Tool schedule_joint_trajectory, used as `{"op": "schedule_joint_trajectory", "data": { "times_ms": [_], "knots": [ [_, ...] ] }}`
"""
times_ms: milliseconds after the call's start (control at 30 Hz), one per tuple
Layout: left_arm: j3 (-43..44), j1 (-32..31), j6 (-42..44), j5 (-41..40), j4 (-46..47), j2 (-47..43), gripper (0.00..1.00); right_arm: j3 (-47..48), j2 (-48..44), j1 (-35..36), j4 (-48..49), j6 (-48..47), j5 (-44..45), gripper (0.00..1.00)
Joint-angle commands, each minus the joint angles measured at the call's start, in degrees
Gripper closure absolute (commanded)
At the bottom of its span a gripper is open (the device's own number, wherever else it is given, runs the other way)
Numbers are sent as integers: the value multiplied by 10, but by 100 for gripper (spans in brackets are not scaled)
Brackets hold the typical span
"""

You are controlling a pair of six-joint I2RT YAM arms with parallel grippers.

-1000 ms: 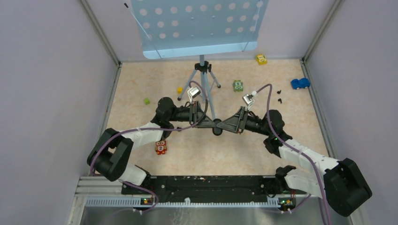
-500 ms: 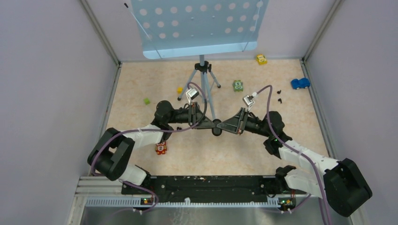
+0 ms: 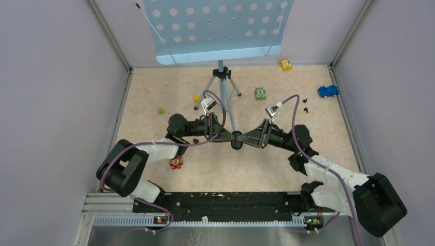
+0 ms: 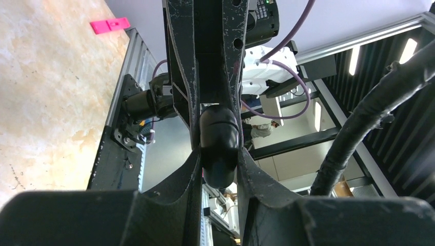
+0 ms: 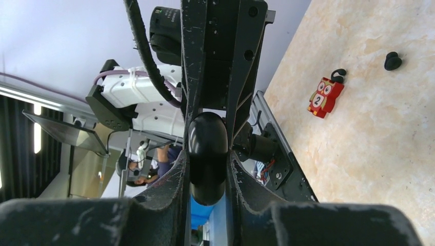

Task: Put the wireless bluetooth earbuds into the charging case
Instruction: Open the charging case.

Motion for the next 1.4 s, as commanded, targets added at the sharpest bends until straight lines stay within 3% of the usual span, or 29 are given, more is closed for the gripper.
{"op": "schedule_joint_trajectory", "data": {
  "times_ms": [0,200,433,733,967,1167,1233,1367],
  "knots": [
    [-14,20,-41,-2,101,5,91,-11,-10,-3,56,0,-9,100],
    [-21,20,-51,0,123,13,71,-27,7,-7,119,31,-15,100],
    [-18,33,-29,9,82,1,71,-30,21,-15,158,46,-25,100],
    [5,38,82,22,-90,-48,65,-30,24,-17,156,45,-30,100],
    [18,43,102,40,-138,-67,39,-29,20,-19,149,45,-31,100],
    [61,43,277,49,-360,-115,16,-24,26,-29,155,46,-43,100],
    [71,43,326,38,-417,-134,12,-22,31,-37,165,49,-52,100],
    [59,43,360,12,-433,-176,9,-24,57,-59,241,81,-81,100]
  ]
}}
